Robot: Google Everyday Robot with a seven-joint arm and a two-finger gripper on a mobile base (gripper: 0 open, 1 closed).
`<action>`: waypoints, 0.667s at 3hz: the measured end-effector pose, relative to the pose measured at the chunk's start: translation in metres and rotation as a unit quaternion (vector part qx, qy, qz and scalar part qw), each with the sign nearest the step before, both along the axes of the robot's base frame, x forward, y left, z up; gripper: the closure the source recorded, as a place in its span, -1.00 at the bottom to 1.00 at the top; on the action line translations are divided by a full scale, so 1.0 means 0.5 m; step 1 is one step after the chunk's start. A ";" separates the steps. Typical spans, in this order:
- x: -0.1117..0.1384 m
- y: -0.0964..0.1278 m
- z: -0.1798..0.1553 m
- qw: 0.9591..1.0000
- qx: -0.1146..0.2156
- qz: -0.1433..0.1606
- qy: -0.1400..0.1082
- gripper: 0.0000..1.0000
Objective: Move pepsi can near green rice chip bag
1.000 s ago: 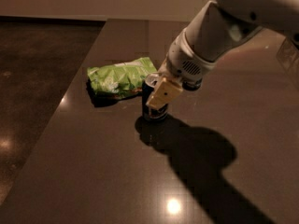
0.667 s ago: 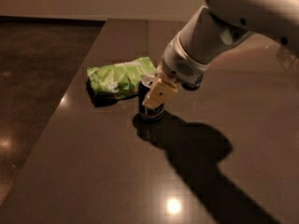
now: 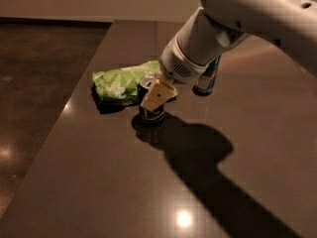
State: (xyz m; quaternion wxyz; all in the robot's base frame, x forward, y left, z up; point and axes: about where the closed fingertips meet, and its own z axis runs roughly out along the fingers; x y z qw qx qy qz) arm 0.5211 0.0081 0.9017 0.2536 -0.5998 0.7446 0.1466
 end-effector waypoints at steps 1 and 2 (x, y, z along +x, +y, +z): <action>0.014 0.015 -0.008 1.000 -0.015 -0.002 -0.011 0.70; 0.015 0.015 -0.005 1.000 -0.016 -0.002 -0.011 0.25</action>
Offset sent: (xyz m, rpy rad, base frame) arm 0.0188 0.0102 -0.0132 -0.0701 -0.0537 -0.0229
